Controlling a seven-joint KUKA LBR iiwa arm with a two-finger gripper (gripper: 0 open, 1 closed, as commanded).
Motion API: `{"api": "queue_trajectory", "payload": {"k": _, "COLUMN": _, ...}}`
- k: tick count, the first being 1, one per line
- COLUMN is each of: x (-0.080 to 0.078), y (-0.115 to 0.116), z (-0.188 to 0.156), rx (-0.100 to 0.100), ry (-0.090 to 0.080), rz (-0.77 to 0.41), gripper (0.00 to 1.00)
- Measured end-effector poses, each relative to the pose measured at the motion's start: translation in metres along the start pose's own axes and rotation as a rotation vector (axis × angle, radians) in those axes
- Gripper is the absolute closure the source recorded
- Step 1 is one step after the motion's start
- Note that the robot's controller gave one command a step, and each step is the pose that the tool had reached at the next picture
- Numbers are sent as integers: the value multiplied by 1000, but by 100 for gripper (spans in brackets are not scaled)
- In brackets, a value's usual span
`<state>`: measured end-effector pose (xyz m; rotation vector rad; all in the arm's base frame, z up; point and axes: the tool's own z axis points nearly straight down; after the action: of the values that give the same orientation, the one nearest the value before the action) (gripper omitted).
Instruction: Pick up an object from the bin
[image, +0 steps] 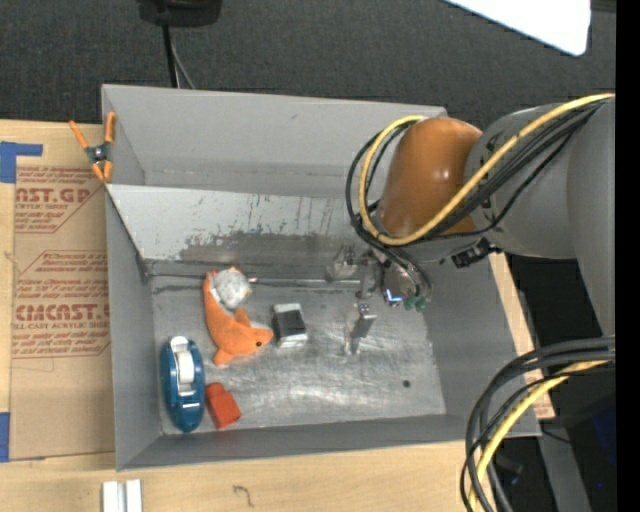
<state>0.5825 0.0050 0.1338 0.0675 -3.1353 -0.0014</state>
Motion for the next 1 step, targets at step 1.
{"api": "queue_trajectory", "payload": {"k": 1, "x": -5, "y": 16, "z": 4, "rx": -1, "ry": -14, "rz": 89, "gripper": 0}}
